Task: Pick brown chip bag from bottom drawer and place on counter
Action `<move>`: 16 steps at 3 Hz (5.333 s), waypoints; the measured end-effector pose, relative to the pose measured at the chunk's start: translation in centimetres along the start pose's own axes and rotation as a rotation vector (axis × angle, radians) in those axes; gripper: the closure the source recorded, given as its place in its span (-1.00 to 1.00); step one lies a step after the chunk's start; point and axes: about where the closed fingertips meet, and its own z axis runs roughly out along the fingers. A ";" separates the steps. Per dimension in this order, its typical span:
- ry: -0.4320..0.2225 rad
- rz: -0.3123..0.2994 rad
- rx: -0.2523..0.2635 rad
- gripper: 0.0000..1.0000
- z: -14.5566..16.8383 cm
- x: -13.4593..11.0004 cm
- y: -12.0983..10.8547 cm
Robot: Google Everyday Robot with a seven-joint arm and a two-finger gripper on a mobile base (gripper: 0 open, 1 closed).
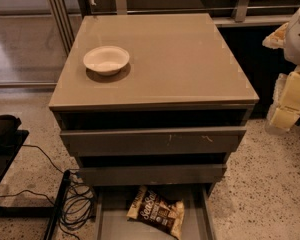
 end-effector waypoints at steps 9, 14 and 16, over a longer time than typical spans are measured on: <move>-0.376 0.072 -0.241 -1.00 38.9 6.6 12.2; -0.517 0.064 -0.171 -1.00 50.5 2.4 16.3; -0.573 0.068 -0.105 -1.00 58.2 1.6 17.7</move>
Offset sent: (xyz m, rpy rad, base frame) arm 0.0145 0.0053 -0.1367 0.1378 0.1060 0.0844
